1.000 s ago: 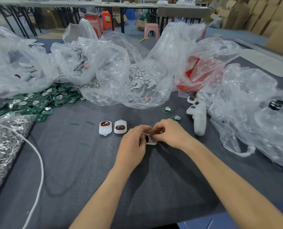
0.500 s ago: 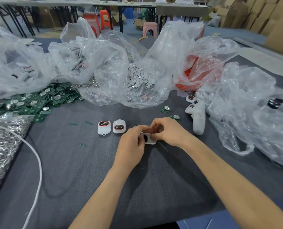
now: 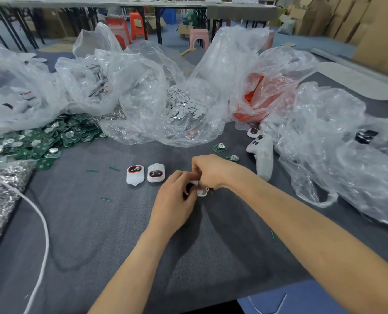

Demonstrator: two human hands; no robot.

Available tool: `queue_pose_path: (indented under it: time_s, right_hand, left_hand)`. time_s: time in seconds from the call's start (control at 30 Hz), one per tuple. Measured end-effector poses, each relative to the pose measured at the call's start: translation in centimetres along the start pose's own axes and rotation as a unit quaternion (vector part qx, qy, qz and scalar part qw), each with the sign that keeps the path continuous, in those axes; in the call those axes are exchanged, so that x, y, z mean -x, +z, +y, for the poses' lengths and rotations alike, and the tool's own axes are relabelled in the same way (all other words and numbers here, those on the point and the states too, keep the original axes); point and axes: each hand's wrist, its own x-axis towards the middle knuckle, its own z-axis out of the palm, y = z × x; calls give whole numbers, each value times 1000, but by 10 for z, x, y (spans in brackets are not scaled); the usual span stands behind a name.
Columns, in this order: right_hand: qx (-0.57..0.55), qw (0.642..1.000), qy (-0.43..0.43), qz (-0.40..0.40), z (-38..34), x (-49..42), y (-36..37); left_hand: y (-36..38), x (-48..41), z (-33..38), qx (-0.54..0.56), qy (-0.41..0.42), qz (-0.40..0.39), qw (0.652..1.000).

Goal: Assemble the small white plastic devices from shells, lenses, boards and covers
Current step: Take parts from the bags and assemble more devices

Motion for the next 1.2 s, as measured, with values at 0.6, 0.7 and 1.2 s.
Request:
queue_pose_path:
  time_s: [0.6, 0.7, 1.2]
  right_hand:
    - [-341, 936, -6, -92, 24, 5, -1]
    - [-296, 953, -2, -66, 20, 4, 3]
    - [36, 999, -1, -38, 0, 4, -13]
  left_hand:
    - [-3, 3, 1, 55, -6, 46, 997]
    - [-1, 3, 0, 47, 6, 43, 998]
    - [1, 2, -2, 23, -26, 20, 999]
